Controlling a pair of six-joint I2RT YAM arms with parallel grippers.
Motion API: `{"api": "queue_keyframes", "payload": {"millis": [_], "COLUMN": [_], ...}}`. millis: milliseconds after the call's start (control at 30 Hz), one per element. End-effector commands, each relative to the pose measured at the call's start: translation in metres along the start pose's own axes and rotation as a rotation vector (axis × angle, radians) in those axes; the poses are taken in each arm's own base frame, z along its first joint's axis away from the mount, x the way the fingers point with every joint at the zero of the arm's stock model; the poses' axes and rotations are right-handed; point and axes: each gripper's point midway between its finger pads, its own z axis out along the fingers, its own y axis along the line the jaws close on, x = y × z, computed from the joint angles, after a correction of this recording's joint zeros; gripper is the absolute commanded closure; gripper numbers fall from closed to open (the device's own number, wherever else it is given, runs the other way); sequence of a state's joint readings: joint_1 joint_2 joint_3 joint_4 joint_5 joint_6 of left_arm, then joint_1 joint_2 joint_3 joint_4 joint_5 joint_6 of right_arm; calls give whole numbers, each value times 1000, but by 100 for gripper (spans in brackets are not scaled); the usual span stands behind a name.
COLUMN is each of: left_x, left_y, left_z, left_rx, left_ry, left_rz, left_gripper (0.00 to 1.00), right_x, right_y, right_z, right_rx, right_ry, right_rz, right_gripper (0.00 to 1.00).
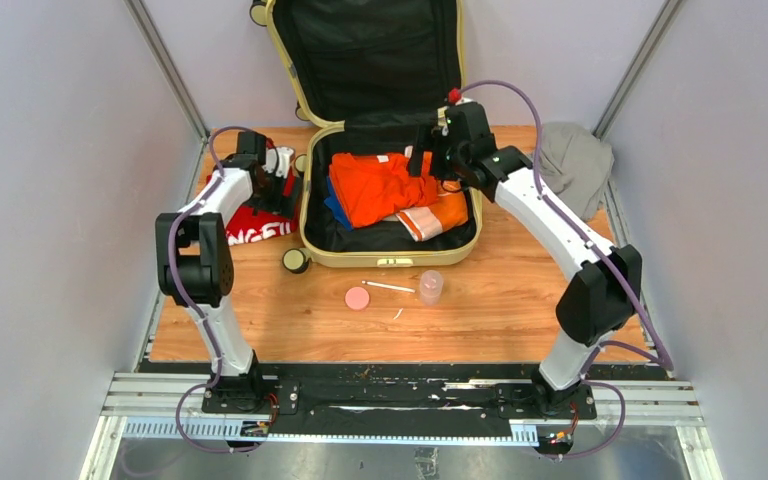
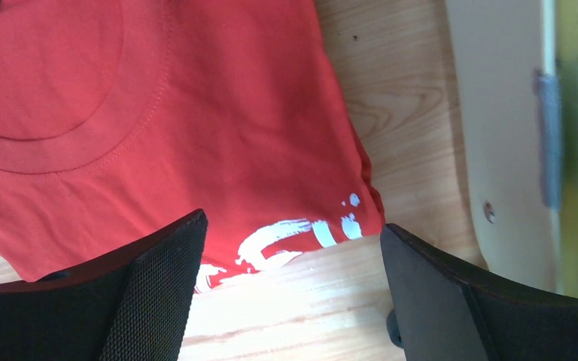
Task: Pack the luggage
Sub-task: Move the clothes to the corner of the board.
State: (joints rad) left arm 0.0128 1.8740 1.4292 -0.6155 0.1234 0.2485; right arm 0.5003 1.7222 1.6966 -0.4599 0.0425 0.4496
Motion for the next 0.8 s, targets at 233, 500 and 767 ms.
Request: {"api": "queue_keyframes", "payload": {"millis": [233,500,767], "left_x": [24,70,126], "left_y": [1,10,29], "left_z": [46,49,8], "left_rx": [-65,-67,70], "left_ry": [98,216,259], "left_rz": [52,122,-11], "left_gripper": [13,66,100], "right_x": [43,47,66], "right_y": [38,63,98], "right_z": [-27,-29,-19], "right_rx": [-125,-166,-214], "right_ry": [38,40,78], "right_rz": [-12,-6,56], "right_gripper": [4,5,5]}}
